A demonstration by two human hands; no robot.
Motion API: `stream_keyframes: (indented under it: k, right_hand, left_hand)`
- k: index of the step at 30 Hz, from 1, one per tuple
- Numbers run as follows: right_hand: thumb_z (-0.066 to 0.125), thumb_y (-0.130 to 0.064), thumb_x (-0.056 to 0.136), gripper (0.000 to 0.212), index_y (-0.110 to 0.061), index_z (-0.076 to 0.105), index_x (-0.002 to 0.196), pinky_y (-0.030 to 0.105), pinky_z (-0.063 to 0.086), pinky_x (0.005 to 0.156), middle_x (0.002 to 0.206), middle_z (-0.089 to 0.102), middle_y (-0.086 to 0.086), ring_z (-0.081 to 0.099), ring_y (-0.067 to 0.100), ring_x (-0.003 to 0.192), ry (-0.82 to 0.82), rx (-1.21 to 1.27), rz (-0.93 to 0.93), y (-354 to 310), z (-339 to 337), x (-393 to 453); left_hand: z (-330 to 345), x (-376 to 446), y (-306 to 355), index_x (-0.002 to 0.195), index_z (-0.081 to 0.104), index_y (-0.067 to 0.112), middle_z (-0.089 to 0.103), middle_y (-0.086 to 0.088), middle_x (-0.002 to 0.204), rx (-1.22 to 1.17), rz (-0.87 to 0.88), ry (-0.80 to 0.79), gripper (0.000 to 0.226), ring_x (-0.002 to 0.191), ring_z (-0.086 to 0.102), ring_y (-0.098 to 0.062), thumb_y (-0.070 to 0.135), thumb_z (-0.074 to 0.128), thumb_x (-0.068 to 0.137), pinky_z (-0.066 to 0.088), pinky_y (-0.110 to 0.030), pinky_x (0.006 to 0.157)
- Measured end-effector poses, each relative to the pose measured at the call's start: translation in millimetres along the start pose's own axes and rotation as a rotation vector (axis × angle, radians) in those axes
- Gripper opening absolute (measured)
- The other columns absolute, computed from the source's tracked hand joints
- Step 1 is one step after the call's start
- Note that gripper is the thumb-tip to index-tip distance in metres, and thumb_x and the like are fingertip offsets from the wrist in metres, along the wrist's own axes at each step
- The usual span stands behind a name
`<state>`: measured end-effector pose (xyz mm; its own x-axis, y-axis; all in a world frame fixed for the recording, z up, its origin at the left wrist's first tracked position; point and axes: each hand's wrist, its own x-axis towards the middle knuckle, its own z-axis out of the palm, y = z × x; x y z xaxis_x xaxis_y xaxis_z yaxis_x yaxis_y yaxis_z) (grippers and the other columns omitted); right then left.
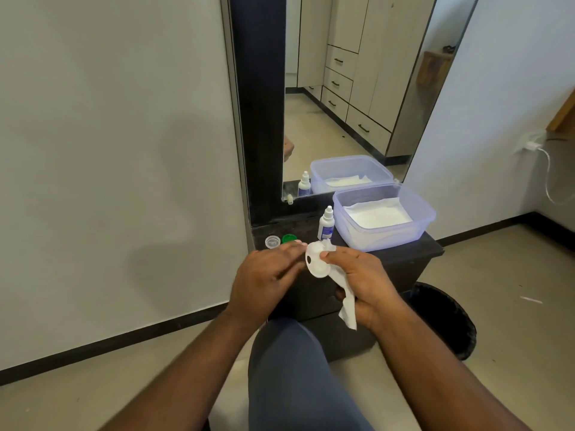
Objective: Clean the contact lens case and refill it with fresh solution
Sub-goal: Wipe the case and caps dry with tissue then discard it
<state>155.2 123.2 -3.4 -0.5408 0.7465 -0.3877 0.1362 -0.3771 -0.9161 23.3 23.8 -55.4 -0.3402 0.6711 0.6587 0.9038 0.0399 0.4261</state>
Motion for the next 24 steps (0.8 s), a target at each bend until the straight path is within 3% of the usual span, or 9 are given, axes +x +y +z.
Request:
stream_keyframes:
  k: [1, 3, 6, 9, 12, 15, 18, 20, 24]
  right_hand:
    - [0.07, -0.012, 0.082, 0.016, -0.014, 0.072, 0.097, 0.028, 0.041, 0.053, 0.089, 0.071, 0.007, 0.059, 0.017, 0.075, 0.001, 0.006, -0.008, 1, -1, 1]
    - [0.071, -0.012, 0.081, 0.012, -0.015, 0.073, 0.092, 0.03, 0.043, 0.058, 0.091, 0.072, 0.006, 0.06, 0.018, 0.078, 0.002, 0.007, -0.03, 3, -1, 2]
    - [0.071, -0.011, 0.082, 0.008, -0.017, 0.073, 0.086, 0.028, 0.044, 0.061, 0.087, 0.073, 0.002, 0.063, 0.017, 0.079, -0.019, -0.014, -0.076, 8, -1, 4]
    - [0.072, -0.012, 0.082, 0.011, -0.015, 0.074, 0.091, 0.027, 0.046, 0.062, 0.092, 0.075, 0.003, 0.066, 0.019, 0.083, -0.078, -0.05, -0.114, 13, 1, 7]
    - [0.071, -0.013, 0.082, 0.016, -0.016, 0.075, 0.098, 0.034, 0.054, 0.079, 0.096, 0.075, 0.0, 0.069, 0.019, 0.092, -0.109, -0.103, -0.183, 19, 1, 13]
    - [0.068, -0.017, 0.086, 0.022, -0.017, 0.072, 0.107, 0.032, 0.053, 0.085, 0.103, 0.073, -0.004, 0.068, 0.012, 0.094, -0.001, -0.213, -0.316, 21, -2, 15]
    - [0.06, -0.023, 0.092, 0.028, -0.018, 0.065, 0.119, 0.017, 0.047, 0.077, 0.109, 0.064, -0.01, 0.06, 0.005, 0.091, 0.14, -0.37, -0.425, 17, -7, 16]
    - [0.059, -0.019, 0.092, 0.027, -0.018, 0.066, 0.119, 0.006, 0.043, 0.07, 0.106, 0.062, -0.01, 0.057, -0.004, 0.086, 0.107, -0.516, -0.569, 19, -9, 15]
    - [0.068, -0.012, 0.086, 0.027, -0.014, 0.07, 0.113, 0.0, 0.042, 0.081, 0.104, 0.07, -0.004, 0.061, -0.001, 0.091, 0.102, -0.747, -0.879, 33, -12, 14]
  left_hand:
    - [-4, 1, 8, 0.116, 0.068, 0.018, 0.071, 0.013, 0.108, -0.239, -0.263, 0.019, 0.03, 0.096, 0.065, 0.003, 0.021, 0.066, 0.087, 0.054, -0.019, 0.082]
    - [-13, 8, 18, 0.105, 0.074, 0.014, 0.076, 0.004, 0.09, -0.706, -0.766, -0.037, 0.02, 0.078, 0.069, -0.007, 0.016, 0.067, 0.086, 0.056, -0.022, 0.071]
    - [-24, 18, 19, 0.097, 0.073, 0.005, 0.075, -0.013, 0.088, -0.991, -1.09, -0.299, 0.017, 0.064, 0.066, -0.018, 0.017, 0.068, 0.085, 0.05, -0.027, 0.058]
    - [-26, 23, 20, 0.103, 0.069, 0.002, 0.074, -0.016, 0.09, -0.989, -1.179, -0.419, 0.025, 0.06, 0.068, -0.018, 0.015, 0.072, 0.081, 0.052, -0.025, 0.056]
    - [-28, 25, 20, 0.103, 0.07, 0.0, 0.074, -0.018, 0.092, -0.985, -1.205, -0.446, 0.024, 0.063, 0.07, -0.02, 0.009, 0.073, 0.08, 0.056, -0.027, 0.058]
    - [-25, 26, 17, 0.097, 0.071, 0.002, 0.075, -0.017, 0.086, -0.962, -1.221, -0.327, 0.02, 0.065, 0.07, -0.02, 0.007, 0.074, 0.078, 0.056, -0.026, 0.055]
    - [-19, 24, 17, 0.092, 0.072, 0.002, 0.075, -0.014, 0.081, -0.917, -1.238, -0.156, 0.015, 0.062, 0.069, -0.017, 0.007, 0.075, 0.077, 0.054, -0.024, 0.051]
    - [-16, 22, 18, 0.09, 0.072, 0.001, 0.074, -0.015, 0.078, -0.904, -1.256, -0.091, 0.014, 0.06, 0.069, -0.016, 0.006, 0.075, 0.077, 0.054, -0.024, 0.05]
    - [-11, 20, 22, 0.088, 0.07, -0.001, 0.074, -0.016, 0.075, -0.918, -1.259, -0.03, 0.01, 0.059, 0.07, -0.017, 0.005, 0.072, 0.08, 0.057, -0.024, 0.053]
